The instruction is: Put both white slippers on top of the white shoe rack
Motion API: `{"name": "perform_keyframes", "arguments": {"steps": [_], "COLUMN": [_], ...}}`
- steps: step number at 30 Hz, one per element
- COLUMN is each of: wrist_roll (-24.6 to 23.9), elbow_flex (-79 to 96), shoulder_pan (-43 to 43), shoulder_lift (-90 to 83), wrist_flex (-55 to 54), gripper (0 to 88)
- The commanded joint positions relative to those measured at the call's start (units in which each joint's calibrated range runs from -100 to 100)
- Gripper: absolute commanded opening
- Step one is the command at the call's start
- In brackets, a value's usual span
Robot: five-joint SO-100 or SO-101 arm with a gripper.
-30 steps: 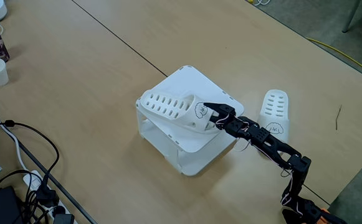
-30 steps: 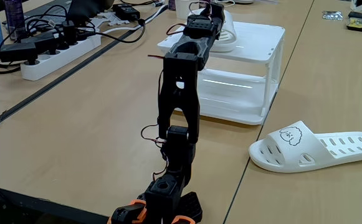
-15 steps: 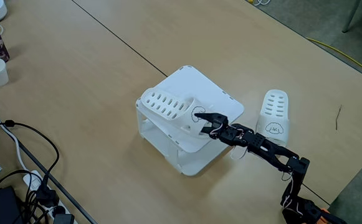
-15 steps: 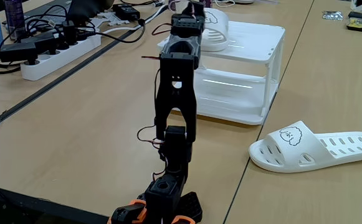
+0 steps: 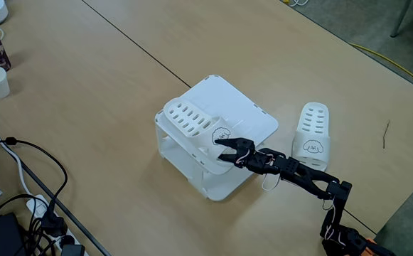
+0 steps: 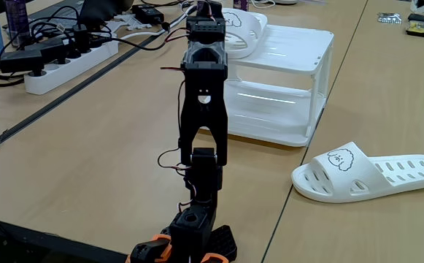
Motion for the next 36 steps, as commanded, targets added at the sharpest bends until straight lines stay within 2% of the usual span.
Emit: {"name": "perform_keyframes", "arguments": {"steps": [1, 9, 20, 23, 30, 36], "wrist_roll": [0.42, 0.42, 0.42, 0.42, 0.42, 0.42], "elbow_flex": [-6.28, -4.56, 20.61, 23.49, 37.66, 58.32], "shoulder_pan": [-0.33, -0.41, 0.66, 4.94, 24.67, 30.35], "shoulder_lift": [-1.58, -4.61, -25.06, -30.44, -37.93, -46.68], "wrist_flex": [-0.62, -0.19, -0.19, -0.19, -0.27, -0.96], "gripper": [22.6, 22.7, 22.6, 22.6, 22.7, 22.7]}}
